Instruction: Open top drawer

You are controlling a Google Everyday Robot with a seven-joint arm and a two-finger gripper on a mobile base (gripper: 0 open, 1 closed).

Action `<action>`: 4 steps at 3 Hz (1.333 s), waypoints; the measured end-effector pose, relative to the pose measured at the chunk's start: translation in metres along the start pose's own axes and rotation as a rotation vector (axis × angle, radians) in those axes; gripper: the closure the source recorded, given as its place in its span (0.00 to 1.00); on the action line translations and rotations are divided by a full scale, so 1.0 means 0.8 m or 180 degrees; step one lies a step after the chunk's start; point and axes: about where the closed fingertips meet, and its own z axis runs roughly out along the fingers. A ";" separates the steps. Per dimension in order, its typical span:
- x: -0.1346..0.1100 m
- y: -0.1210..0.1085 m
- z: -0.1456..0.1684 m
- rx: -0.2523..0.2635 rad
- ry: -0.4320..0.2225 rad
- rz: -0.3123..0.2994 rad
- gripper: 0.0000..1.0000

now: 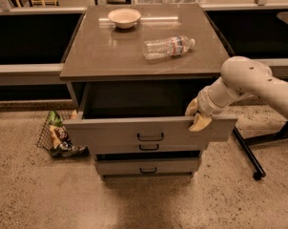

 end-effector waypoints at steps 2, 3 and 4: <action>0.000 0.000 0.000 0.0000 0.0000 0.0000 0.38; 0.000 0.000 0.000 -0.0001 0.0000 0.0000 0.15; 0.000 0.001 0.001 -0.0021 -0.0005 0.0002 0.00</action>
Offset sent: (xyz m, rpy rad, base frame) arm 0.0000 0.0000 0.0000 0.0000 0.0001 0.0000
